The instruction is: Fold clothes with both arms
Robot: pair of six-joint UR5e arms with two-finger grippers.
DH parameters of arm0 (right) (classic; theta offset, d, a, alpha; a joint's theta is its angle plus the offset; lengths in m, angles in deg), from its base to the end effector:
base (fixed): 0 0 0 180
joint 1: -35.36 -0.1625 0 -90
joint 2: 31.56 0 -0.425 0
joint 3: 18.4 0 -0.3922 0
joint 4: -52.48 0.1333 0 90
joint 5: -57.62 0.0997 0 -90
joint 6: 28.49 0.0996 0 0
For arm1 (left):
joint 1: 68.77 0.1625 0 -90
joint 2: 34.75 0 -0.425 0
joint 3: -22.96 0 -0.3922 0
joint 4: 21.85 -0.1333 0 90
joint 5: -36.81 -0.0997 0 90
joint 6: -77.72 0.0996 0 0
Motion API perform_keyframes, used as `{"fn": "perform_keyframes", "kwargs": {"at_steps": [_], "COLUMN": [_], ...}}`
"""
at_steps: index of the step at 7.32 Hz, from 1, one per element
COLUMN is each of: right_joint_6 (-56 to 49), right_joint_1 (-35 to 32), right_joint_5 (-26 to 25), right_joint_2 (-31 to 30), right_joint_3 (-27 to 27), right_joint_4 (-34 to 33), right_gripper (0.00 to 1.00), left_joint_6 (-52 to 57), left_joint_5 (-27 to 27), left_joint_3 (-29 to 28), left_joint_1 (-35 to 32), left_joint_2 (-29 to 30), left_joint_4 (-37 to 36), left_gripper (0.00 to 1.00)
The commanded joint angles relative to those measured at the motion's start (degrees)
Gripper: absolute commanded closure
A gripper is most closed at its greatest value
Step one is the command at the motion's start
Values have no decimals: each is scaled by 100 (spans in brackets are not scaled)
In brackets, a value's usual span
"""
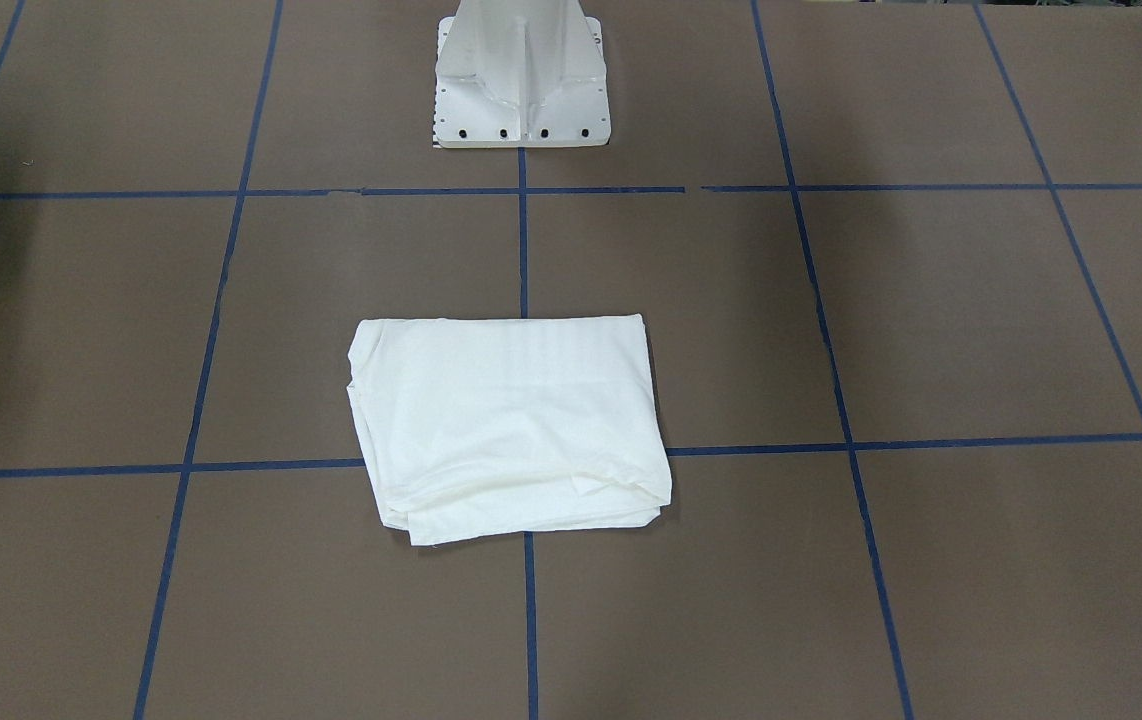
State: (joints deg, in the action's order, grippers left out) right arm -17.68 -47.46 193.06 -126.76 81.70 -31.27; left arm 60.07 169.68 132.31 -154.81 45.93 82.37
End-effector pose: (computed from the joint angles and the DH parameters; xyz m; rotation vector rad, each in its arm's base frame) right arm 0.0039 -0.4677 0.6015 0.0584 -0.8094 -0.0173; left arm -0.0351 -0.4417 0.5392 0.2577 0.7986 -0.0664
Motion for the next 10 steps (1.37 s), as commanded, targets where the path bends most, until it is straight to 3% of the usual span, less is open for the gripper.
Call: {"fn": "perform_keyframes", "kwargs": {"at_steps": [1,4,10], "right_joint_6": [0,0,0], "right_joint_1": [-50,-59,-42], "right_joint_5": [0,-87,0], "right_joint_2": [-8,-78,-183], "right_joint_3": [62,238,351], "right_joint_4": [-1,-45,-36], "right_gripper": [0,0,0], "left_joint_6": [8,8,-1], "left_joint_5": [29,29,29], "left_joint_3": [-290,-835,-793], "left_joint_1": [-1,-1,-1], "left_joint_2": [53,80,282], "left_joint_4": [63,826,855], "left_gripper": [0,0,0]}}
